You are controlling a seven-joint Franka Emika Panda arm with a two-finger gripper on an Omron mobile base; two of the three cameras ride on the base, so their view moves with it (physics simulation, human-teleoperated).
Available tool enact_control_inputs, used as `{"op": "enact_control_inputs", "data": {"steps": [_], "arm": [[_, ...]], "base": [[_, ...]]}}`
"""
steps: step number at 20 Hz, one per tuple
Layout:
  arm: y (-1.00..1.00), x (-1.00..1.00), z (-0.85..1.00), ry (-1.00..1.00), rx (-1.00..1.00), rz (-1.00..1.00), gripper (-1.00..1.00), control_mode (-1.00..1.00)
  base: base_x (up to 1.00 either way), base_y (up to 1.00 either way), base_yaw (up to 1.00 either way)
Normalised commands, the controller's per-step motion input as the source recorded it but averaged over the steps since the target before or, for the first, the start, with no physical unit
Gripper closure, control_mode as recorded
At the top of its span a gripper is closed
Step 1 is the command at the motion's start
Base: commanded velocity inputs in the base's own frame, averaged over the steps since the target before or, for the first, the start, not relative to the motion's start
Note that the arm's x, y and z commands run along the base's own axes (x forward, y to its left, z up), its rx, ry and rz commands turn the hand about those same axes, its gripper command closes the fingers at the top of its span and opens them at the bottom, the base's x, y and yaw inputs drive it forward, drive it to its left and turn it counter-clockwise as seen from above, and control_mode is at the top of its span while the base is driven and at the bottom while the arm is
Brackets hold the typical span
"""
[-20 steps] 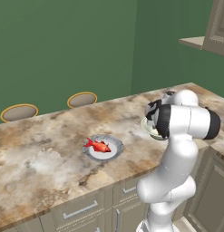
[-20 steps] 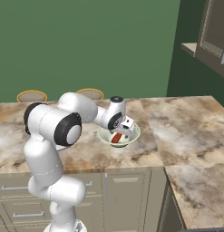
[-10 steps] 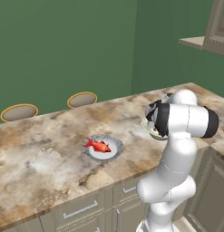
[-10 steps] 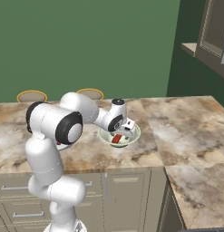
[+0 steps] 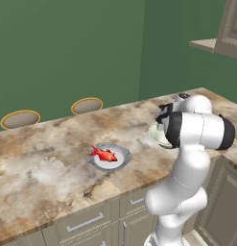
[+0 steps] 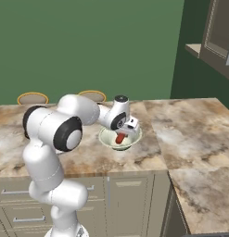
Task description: Place the fish on the plate and place the carrot on the same plate.
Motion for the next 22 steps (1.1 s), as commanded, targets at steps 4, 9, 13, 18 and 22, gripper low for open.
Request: {"op": "enact_control_inputs", "data": {"steps": [4,9,13,18,22], "arm": [[0.0,0.05,1.0,0.0,0.0,0.0,1.0,-1.0],[0.17,-0.11,0.98,-0.04,0.0,0.04,1.0,-1.0],[0.63,-0.52,0.56,-0.12,0.0,0.19,1.0,-1.0],[0.99,-0.39,0.17,-0.07,-0.02,0.18,1.0,-1.0],[1.0,-0.28,-0.01,-0.14,-0.08,0.15,1.0,-1.0]], "base": [[0.0,0.0,0.0],[0.0,0.0,0.0],[0.0,0.0,0.0],[0.0,0.0,0.0],[0.0,0.0,0.0]]}}
